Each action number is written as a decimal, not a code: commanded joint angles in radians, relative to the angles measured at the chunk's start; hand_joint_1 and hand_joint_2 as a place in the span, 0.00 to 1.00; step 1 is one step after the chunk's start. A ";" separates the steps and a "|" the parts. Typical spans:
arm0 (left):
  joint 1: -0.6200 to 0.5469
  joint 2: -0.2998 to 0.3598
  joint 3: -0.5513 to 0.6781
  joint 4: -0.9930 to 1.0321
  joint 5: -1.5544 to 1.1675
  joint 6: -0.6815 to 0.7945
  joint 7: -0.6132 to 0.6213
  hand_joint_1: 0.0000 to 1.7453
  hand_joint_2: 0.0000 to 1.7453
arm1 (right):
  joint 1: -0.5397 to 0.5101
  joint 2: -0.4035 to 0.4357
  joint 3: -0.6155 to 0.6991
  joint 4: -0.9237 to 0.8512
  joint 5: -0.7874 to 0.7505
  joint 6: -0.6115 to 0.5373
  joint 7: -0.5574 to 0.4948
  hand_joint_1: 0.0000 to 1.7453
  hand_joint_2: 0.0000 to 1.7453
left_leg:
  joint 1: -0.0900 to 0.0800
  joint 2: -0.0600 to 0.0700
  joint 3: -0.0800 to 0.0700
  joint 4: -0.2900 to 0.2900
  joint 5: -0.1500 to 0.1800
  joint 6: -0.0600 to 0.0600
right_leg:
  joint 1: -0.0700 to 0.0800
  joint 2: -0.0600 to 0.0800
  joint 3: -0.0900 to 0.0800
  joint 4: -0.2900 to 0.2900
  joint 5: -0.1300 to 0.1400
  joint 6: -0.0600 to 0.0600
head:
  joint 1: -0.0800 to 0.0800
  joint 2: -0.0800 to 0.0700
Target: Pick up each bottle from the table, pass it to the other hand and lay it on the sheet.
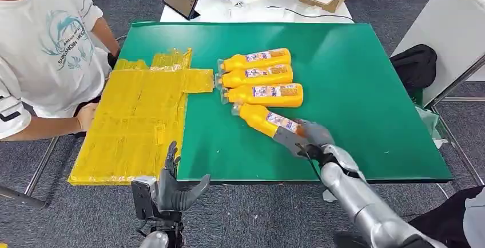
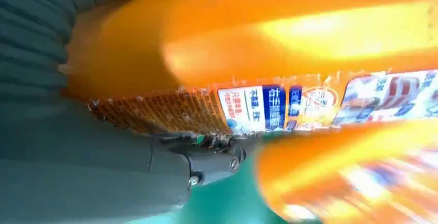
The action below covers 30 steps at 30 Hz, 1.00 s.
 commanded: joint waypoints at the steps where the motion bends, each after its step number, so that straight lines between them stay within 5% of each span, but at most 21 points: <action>1: -0.048 0.034 -0.087 0.024 0.112 -0.130 0.025 0.00 1.00 | 0.291 0.194 -0.171 -0.393 -0.078 -0.331 -0.337 1.00 1.00 | 0.001 0.000 0.004 -0.001 -0.003 -0.002 | 0.001 0.000 0.003 0.000 -0.003 -0.003 | -0.002 0.000; 8: -0.047 0.054 -0.112 -0.022 0.200 -0.237 0.068 0.00 1.00 | 0.305 0.224 -0.169 -0.362 -0.090 -0.419 -0.441 1.00 1.00 | 0.001 0.000 0.003 0.000 -0.002 -0.001 | 0.001 -0.001 0.003 0.000 -0.003 -0.003 | 0.000 0.000; 14: -0.042 0.070 -0.107 -0.047 0.251 -0.289 0.083 0.00 1.00 | 0.281 0.238 -0.137 -0.244 -0.114 -0.386 -0.477 1.00 1.00 | 0.000 0.001 0.001 -0.001 -0.001 -0.001 | 0.000 0.001 0.000 -0.001 -0.001 -0.002 | 0.000 0.000; 30: -0.046 0.037 -0.066 -0.034 0.339 -0.355 0.085 0.00 1.00 | 0.264 0.327 0.137 -0.008 -0.040 -0.329 -0.523 1.00 1.00 | 0.001 0.003 0.003 -0.001 -0.003 -0.002 | 0.001 0.003 0.002 -0.001 -0.002 -0.003 | 0.000 0.000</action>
